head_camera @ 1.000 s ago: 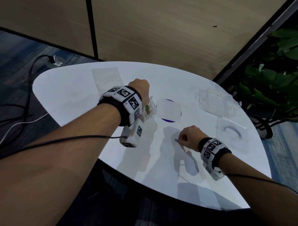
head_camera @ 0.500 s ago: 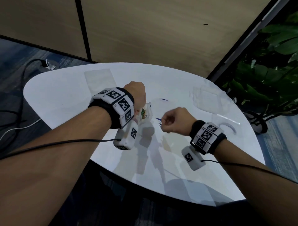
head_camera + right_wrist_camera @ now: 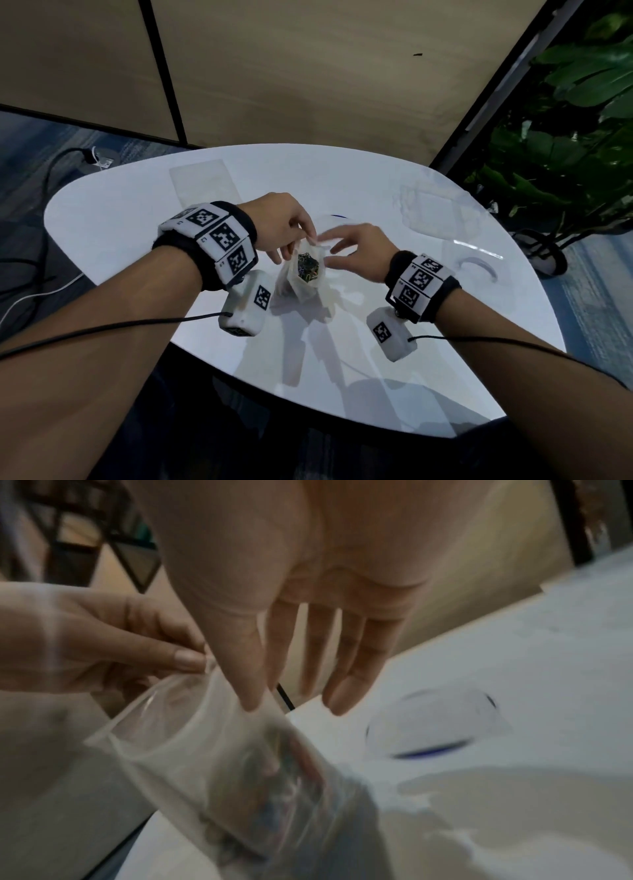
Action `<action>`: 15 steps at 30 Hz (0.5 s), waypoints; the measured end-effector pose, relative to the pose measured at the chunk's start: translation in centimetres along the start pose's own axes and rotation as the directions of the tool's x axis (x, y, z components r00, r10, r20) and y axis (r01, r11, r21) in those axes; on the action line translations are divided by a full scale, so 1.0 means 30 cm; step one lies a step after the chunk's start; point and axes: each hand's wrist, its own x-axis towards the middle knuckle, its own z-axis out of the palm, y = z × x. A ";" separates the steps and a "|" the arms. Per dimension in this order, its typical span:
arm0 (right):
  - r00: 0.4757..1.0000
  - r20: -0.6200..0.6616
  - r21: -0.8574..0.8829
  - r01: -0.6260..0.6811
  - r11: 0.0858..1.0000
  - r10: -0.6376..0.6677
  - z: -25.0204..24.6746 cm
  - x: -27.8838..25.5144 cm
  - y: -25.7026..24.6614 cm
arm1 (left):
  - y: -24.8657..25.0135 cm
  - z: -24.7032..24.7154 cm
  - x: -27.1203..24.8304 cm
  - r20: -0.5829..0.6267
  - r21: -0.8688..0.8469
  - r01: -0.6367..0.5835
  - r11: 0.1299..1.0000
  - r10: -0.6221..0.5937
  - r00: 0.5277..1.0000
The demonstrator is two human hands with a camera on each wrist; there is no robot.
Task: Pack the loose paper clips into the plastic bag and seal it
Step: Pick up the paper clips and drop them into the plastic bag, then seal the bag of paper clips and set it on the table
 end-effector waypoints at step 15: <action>0.973 0.108 0.570 -0.230 0.789 0.206 0.049 0.003 -0.006 | -0.010 0.060 0.093 -0.084 0.346 -0.205 0.916 0.247 0.965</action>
